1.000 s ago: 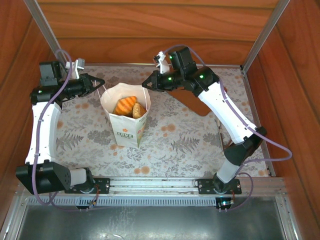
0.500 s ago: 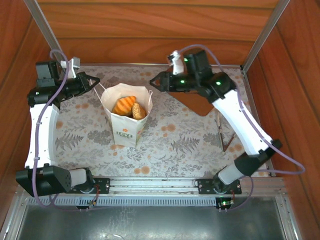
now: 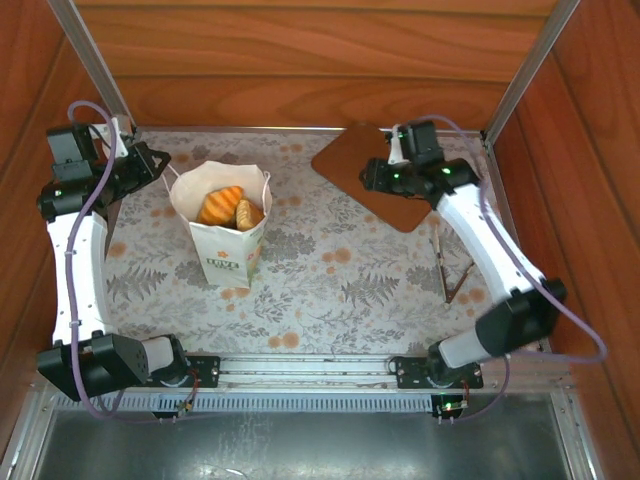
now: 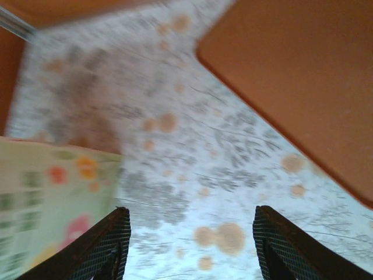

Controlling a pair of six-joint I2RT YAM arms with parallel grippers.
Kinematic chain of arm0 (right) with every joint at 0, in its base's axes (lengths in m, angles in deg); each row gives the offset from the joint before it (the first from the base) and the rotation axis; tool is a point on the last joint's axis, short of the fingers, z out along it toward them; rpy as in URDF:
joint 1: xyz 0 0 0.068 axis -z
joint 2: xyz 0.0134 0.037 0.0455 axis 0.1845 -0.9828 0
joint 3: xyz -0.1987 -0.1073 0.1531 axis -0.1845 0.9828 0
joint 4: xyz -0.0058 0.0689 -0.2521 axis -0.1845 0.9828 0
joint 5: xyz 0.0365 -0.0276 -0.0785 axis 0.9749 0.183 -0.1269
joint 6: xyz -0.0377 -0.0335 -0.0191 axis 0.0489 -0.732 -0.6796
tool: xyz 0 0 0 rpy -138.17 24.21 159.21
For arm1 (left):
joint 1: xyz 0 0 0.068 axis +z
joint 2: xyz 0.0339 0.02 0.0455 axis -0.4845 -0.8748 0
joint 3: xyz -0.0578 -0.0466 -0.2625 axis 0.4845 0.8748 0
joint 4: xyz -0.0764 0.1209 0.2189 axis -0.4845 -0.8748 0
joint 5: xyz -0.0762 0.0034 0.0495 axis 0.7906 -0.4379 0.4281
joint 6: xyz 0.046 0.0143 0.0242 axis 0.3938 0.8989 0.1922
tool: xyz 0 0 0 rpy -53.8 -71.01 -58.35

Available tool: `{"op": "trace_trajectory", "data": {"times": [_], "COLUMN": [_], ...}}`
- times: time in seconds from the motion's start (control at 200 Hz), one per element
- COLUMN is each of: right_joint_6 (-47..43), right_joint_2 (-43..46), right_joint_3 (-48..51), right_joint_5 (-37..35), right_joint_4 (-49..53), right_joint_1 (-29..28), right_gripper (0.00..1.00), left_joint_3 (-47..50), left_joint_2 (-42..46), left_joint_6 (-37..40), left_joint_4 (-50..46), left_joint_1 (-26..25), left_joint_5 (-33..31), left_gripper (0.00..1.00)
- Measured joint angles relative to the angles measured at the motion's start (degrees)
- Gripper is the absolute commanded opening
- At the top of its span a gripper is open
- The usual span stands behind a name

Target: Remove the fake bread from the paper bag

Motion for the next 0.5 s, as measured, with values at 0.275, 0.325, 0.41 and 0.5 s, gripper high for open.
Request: {"op": "trace_trajectory", "data": {"times": [0.275,0.325,0.41,0.5], "right_joint_6": [-11.13,-13.33,-16.44,-18.97], "right_joint_2": [-29.14,-32.89,-37.64,-40.89], "right_joint_3": [-15.21,-18.38,-22.8,-25.92], "right_joint_5": [-5.81,-6.84,-7.98,-8.15], "right_joint_4": [3.65,4.39,5.97,7.41], "right_joint_1": [0.28,0.28,0.31,0.35], "right_gripper": [0.52,0.51,0.5,0.48], "left_joint_3": [0.0,0.02,0.35,0.7], "left_joint_2": [0.33,0.55,1.25,1.95], "left_joint_6": [1.09,1.22,1.57,1.97], "left_joint_4": [-0.22,-0.22,-0.22,-0.24], "left_joint_1": [2.23,2.4,2.51,2.51], "left_joint_5": [-3.06,-3.13,-3.06,-2.6], "left_gripper": [0.0,0.0,0.0,0.0]}}
